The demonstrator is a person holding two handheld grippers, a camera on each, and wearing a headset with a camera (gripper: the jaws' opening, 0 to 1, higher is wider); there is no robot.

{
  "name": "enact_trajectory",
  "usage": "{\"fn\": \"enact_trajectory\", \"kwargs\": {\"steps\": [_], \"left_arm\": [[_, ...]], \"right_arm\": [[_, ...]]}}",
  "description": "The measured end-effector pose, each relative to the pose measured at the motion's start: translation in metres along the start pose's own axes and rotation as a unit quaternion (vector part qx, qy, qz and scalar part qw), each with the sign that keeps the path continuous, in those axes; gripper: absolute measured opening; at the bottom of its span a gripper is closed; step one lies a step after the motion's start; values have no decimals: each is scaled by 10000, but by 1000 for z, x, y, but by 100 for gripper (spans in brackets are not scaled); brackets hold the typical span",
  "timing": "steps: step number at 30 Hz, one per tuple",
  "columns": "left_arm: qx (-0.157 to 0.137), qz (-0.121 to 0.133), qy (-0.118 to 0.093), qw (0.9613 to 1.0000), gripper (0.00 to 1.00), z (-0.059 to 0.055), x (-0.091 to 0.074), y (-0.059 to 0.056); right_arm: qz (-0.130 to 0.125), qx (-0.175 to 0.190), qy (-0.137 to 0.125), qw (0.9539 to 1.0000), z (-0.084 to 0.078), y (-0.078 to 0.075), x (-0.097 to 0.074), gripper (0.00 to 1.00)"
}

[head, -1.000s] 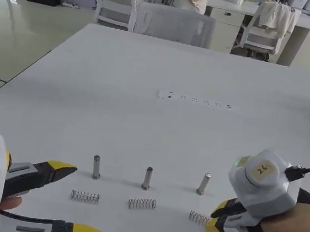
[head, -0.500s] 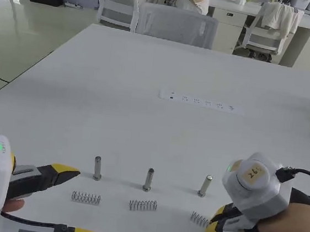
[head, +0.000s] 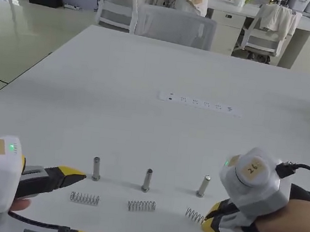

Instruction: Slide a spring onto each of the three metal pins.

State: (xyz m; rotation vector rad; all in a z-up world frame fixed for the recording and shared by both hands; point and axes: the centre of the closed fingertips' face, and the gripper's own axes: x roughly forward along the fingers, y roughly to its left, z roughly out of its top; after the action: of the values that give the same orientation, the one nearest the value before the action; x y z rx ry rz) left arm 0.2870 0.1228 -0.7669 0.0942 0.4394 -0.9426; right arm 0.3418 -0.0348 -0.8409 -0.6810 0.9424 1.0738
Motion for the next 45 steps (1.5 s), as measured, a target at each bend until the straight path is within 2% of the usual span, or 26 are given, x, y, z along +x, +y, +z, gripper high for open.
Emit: {"fn": "enact_trajectory", "kwargs": {"steps": [8,11,20,28,34,45], "left_arm": [[294,-303,256,9988,69,1,9,-3],[421,-457,335,9975,65,3,14,-5],[782,-920,576,9910,57,6,36,-14],[865,-1120,644,9878,49,7,46,-15],[944,-1236,673,9855,39,5,53,-16],[1134,-1442,695,9806,25,1,61,-27]], "right_arm": [[160,-216,-132,9996,21,14,-10,7],[222,-322,-122,9992,26,19,-10,7],[415,-668,-59,9969,42,38,-10,7],[509,-903,-57,9946,56,50,-8,8],[599,-1085,-109,9922,67,58,-8,8],[775,-1393,-70,9872,72,72,-5,8]]}}
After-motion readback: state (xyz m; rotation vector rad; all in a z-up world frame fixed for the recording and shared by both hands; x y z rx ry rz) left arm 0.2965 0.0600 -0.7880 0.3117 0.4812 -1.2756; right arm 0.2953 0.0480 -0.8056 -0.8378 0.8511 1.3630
